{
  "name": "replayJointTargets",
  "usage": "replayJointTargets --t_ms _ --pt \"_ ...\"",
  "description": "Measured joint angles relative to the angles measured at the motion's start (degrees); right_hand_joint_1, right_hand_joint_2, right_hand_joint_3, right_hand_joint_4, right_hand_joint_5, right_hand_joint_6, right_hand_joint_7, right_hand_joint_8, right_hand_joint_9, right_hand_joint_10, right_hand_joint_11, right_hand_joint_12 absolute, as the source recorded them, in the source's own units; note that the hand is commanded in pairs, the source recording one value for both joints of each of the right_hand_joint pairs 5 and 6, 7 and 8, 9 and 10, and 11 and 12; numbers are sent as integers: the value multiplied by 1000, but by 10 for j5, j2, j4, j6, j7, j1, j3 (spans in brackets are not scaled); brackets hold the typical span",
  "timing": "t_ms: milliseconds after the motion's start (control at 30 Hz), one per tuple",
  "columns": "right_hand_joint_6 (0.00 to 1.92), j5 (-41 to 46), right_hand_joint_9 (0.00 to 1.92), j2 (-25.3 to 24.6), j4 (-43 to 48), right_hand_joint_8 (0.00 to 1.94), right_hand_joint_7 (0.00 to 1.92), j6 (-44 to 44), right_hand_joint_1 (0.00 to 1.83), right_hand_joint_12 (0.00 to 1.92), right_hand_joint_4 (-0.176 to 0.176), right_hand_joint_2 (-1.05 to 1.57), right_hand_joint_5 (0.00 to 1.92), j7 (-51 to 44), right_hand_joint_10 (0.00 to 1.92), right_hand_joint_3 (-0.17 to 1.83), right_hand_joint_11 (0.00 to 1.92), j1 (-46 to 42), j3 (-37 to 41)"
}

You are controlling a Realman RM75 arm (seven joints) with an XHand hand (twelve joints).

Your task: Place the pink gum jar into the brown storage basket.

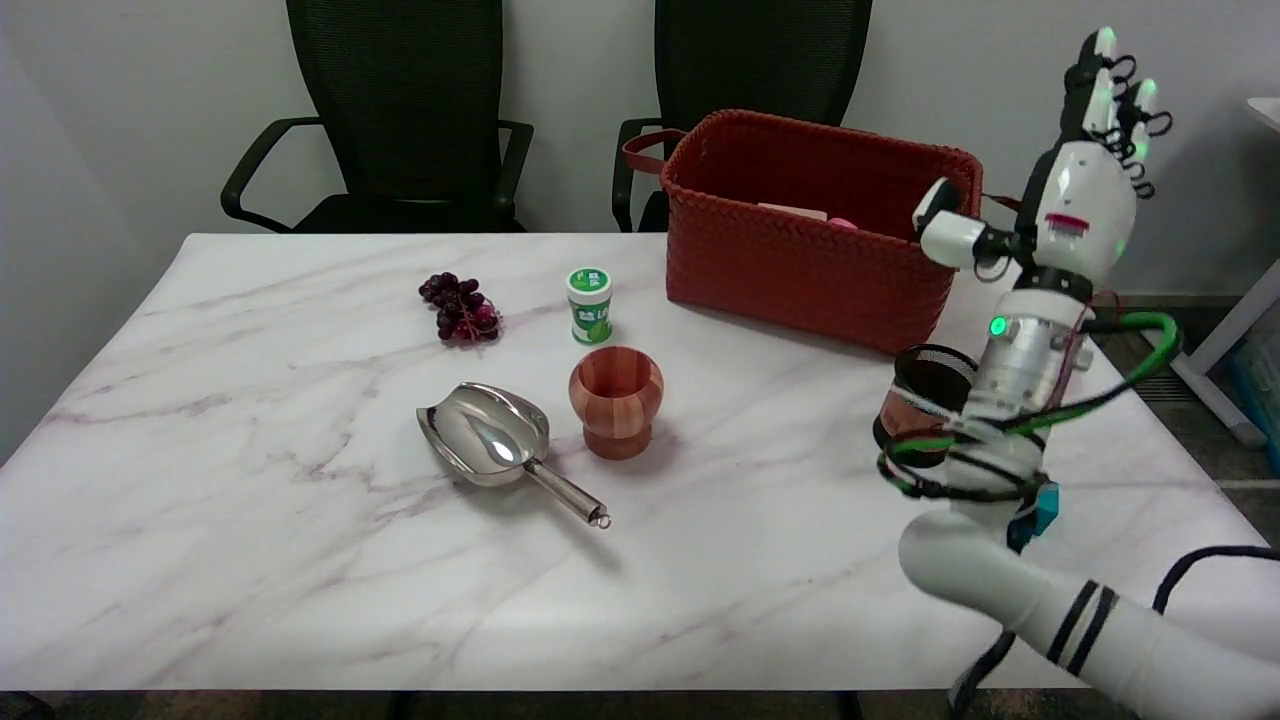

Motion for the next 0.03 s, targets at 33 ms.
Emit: replayJointTargets --t_ms 33 --pt "71 -2 306 -1 5 265 265 19 1262 0 0 363 71 -8 306 1297 0 -8 -11"
